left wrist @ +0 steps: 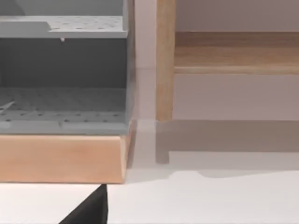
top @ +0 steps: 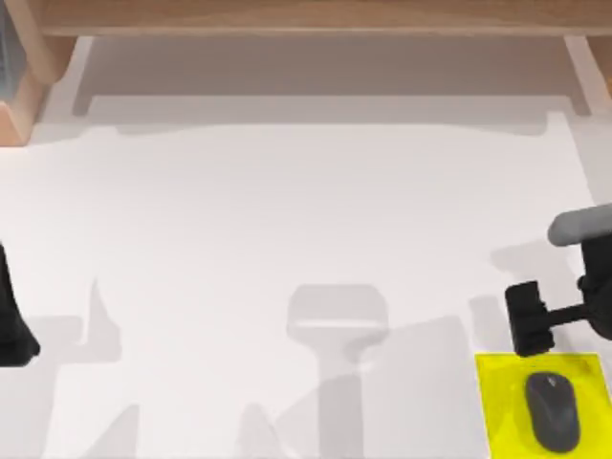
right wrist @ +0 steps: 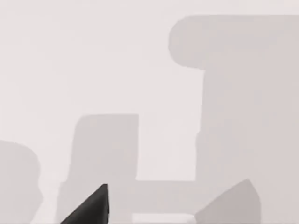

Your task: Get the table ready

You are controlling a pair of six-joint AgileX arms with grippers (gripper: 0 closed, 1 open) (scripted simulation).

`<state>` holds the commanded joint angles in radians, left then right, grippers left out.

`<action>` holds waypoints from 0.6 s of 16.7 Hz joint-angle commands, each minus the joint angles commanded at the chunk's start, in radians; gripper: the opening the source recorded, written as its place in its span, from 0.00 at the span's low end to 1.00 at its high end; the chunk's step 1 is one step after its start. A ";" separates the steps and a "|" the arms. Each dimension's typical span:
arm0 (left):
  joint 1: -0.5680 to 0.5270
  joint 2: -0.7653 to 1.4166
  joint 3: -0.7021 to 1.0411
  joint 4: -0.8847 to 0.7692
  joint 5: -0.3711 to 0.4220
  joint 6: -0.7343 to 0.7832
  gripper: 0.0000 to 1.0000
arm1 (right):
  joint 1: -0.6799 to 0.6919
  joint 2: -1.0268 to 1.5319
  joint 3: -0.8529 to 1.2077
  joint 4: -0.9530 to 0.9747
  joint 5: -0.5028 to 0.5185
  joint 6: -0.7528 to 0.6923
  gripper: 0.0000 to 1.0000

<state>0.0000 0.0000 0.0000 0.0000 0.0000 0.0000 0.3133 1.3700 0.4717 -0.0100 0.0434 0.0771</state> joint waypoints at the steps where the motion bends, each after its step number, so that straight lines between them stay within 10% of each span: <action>1: 0.000 0.000 0.000 0.000 0.000 0.000 1.00 | -0.032 0.000 -0.034 0.104 -0.003 -0.062 1.00; 10: 0.000 0.000 0.000 0.000 0.000 0.000 1.00 | -0.367 0.113 -0.287 1.015 -0.058 -0.723 1.00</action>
<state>0.0000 0.0000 0.0000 0.0000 0.0000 0.0000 -0.0537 1.4825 0.1851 1.0052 -0.0149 -0.6454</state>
